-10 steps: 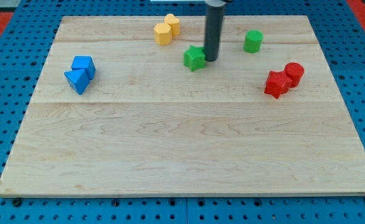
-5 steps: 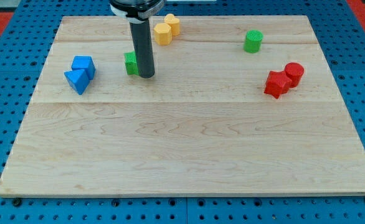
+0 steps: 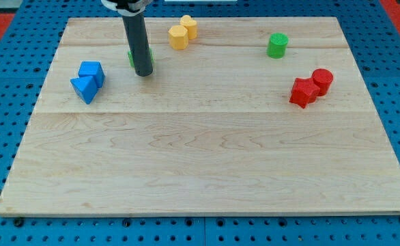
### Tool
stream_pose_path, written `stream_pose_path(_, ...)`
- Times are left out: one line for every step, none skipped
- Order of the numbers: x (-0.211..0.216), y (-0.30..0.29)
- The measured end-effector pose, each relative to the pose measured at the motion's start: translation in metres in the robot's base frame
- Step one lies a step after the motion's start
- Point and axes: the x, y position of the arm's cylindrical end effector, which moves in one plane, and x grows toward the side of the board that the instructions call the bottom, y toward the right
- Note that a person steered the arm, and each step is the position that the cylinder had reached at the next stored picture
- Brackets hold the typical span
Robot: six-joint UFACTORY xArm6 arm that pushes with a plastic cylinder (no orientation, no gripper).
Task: Place the green star above the blue cube
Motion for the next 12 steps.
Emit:
stream_pose_path(-0.006, 0.002)
stream_pose_path(-0.006, 0.021)
stream_pose_path(-0.012, 0.034)
stream_pose_path(-0.023, 0.034)
stream_pose_path(-0.031, 0.034)
stream_pose_path(-0.041, 0.031)
stream_pose_path(-0.053, 0.004)
stream_pose_path(-0.055, -0.016)
stream_pose_path(-0.053, 0.006)
stream_pose_path(-0.049, 0.057)
stream_pose_path(-0.046, 0.054)
stream_pose_path(-0.033, 0.036)
